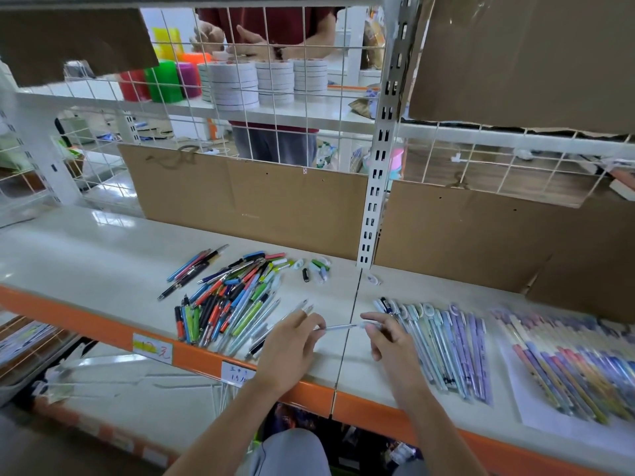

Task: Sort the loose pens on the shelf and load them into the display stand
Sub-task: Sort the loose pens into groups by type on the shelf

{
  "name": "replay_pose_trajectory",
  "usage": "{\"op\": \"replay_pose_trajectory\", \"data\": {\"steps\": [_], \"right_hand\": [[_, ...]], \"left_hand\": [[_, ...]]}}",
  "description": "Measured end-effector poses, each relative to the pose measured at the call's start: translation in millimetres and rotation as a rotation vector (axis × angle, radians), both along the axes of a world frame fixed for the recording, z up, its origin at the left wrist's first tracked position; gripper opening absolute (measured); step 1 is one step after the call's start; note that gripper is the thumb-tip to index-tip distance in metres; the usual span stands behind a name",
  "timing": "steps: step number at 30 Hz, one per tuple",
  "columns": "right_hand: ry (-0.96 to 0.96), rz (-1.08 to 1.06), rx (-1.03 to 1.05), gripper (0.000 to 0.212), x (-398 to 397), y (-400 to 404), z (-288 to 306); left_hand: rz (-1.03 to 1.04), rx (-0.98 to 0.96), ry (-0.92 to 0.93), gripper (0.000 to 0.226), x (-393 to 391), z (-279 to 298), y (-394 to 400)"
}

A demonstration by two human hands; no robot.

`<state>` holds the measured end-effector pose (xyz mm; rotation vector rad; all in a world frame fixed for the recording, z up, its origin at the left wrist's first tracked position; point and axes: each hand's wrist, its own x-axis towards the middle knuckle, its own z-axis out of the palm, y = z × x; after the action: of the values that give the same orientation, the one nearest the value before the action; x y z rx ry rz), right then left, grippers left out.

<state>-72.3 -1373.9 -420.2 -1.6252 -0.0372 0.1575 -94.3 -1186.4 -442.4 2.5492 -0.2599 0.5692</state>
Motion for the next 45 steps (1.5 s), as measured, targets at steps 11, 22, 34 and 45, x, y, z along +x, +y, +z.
{"op": "replay_pose_trajectory", "data": {"steps": [11, 22, 34, 45], "right_hand": [[0.033, 0.002, -0.036, 0.017, 3.0, 0.2, -2.1], [0.083, -0.024, 0.009, 0.014, 4.1, -0.2, -1.1], [0.108, -0.006, 0.159, 0.010, 5.9, -2.3, -1.0], [0.100, -0.017, 0.174, 0.013, 4.6, -0.5, -1.0]], "left_hand": [[-0.012, 0.018, 0.081, 0.025, 1.4, -2.0, -0.9], [0.013, 0.120, 0.116, 0.028, -1.7, 1.9, -3.1], [0.027, 0.098, 0.131, 0.027, -1.8, 1.9, -3.3], [0.067, 0.051, 0.126, 0.027, -2.9, 1.3, -4.0]]}}
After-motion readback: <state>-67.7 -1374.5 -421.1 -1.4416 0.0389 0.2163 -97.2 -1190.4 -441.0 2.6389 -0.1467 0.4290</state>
